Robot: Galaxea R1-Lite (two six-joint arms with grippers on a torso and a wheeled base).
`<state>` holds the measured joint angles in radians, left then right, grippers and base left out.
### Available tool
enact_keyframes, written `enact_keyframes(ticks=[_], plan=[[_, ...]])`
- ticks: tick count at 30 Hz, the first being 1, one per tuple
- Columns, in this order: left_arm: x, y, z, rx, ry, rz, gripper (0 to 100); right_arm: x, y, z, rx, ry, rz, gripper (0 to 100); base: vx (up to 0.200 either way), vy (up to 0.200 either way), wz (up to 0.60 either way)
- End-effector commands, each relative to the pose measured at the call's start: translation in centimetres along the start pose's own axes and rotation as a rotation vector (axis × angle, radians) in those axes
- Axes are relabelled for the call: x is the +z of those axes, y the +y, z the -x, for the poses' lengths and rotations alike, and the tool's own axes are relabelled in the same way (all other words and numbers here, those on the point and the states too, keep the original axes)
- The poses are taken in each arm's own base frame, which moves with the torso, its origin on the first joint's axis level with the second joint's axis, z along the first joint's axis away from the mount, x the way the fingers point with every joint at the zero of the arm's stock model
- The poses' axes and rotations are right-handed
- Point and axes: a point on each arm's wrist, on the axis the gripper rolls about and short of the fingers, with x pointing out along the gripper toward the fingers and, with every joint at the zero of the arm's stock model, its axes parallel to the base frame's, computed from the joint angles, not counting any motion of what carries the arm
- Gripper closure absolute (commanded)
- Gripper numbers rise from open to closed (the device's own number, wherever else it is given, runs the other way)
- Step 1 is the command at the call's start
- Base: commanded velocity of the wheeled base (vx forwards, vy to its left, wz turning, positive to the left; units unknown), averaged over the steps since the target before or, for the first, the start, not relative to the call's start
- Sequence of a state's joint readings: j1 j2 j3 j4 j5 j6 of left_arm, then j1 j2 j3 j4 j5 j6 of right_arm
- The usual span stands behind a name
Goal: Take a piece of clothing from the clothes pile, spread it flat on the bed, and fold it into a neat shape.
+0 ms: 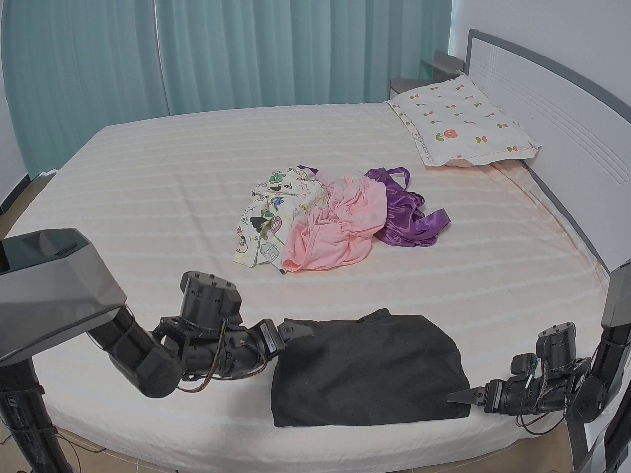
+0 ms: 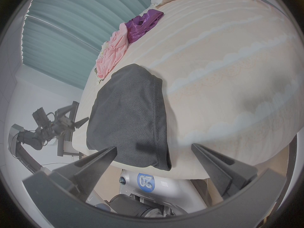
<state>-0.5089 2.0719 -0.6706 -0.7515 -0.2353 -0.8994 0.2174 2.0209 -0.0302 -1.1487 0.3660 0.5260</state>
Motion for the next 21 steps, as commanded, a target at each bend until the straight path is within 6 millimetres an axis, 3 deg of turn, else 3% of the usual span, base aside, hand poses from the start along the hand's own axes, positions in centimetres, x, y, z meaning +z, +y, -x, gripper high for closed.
enact_keyframes(ticks=[1, 2, 6, 11, 12, 18, 21], plan=[[2.1, 0.8, -3.9, 0.057, -0.053, 0.020, 0, 0.1, -0.1, -0.3, -0.001, 0.003, -0.003, 0, 0.000, 0.000, 0.00], [3.0, 1.0, -5.1, 0.069, -0.084, 0.023, 0, 0.2, -0.1, -0.4, -0.002, 0.004, -0.003, 0, 0.000, 0.000, 0.00], [4.0, 1.1, -6.7, 0.077, -0.089, 0.029, 0, 0.2, -0.1, -0.5, -0.002, 0.006, -0.004, 0, 0.000, 0.000, 0.00], [4.3, 1.1, -7.5, 0.094, -0.076, 0.038, 0, 0.3, -0.1, -0.6, 0.001, 0.001, -0.003, 0, 0.000, 0.000, 0.00], [4.3, 1.2, -7.6, 0.096, -0.075, 0.039, 100, 0.4, -0.1, -0.6, 0.001, 0.000, -0.003, 0, 0.000, 0.000, 0.00], [4.7, 1.3, -8.1, 0.099, -0.093, 0.045, 100, 3.1, 0.5, -1.6, 0.051, -0.120, -0.056, 0, 0.000, 0.000, 0.00], [5.0, 1.3, -7.8, 0.103, -0.118, 0.100, 100, 4.6, 0.6, -3.1, 0.065, -0.153, -0.126, 0, 0.000, 0.000, 0.00]])
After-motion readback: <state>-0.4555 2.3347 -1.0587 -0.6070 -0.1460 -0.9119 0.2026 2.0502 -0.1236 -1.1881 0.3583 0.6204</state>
